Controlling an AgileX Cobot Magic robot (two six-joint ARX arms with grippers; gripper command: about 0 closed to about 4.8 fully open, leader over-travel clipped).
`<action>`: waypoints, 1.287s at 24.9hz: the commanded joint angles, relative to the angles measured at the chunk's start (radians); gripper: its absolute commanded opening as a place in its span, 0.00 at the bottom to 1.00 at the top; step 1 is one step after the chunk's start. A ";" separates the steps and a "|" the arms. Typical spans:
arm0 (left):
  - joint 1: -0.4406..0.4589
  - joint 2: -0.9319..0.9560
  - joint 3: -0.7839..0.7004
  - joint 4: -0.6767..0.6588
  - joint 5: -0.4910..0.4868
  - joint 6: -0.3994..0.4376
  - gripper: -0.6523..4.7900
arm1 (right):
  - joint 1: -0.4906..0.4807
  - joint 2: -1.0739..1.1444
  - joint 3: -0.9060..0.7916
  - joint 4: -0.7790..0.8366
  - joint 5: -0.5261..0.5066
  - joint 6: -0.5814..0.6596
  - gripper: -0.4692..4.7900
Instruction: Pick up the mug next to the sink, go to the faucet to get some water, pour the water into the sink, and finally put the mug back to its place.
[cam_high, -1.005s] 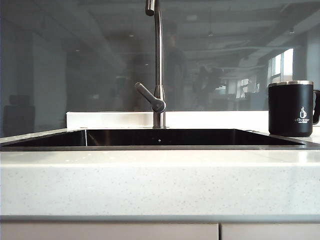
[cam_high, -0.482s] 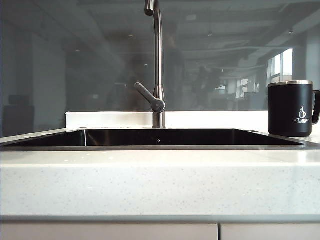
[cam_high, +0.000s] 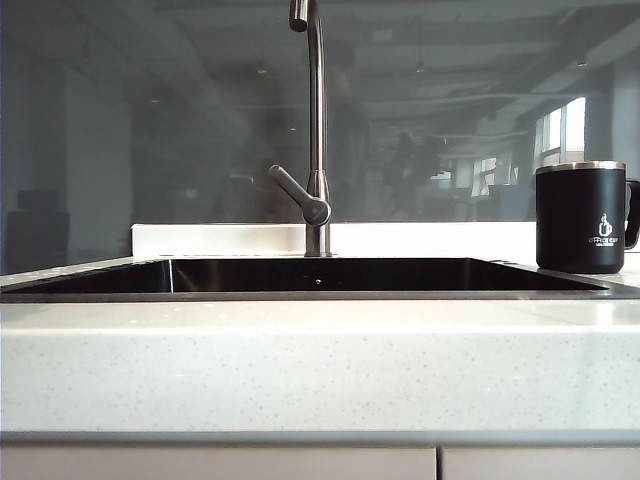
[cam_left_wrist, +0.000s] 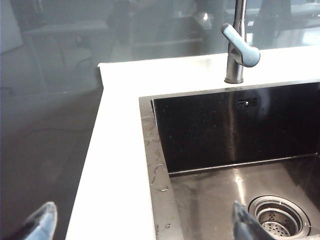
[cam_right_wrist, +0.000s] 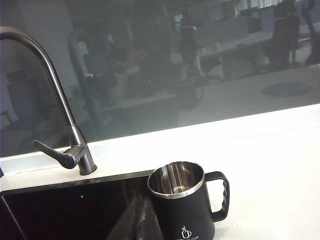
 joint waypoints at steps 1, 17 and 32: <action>0.000 0.000 0.003 0.015 0.000 0.000 1.00 | 0.001 0.001 0.003 0.012 0.001 0.002 0.09; 0.000 0.000 0.003 0.085 -0.042 -0.180 1.00 | 0.001 0.001 0.003 0.012 0.001 0.002 0.09; 0.000 0.000 0.003 0.101 -0.136 -0.158 0.11 | 0.001 0.001 0.003 0.012 0.001 0.002 0.09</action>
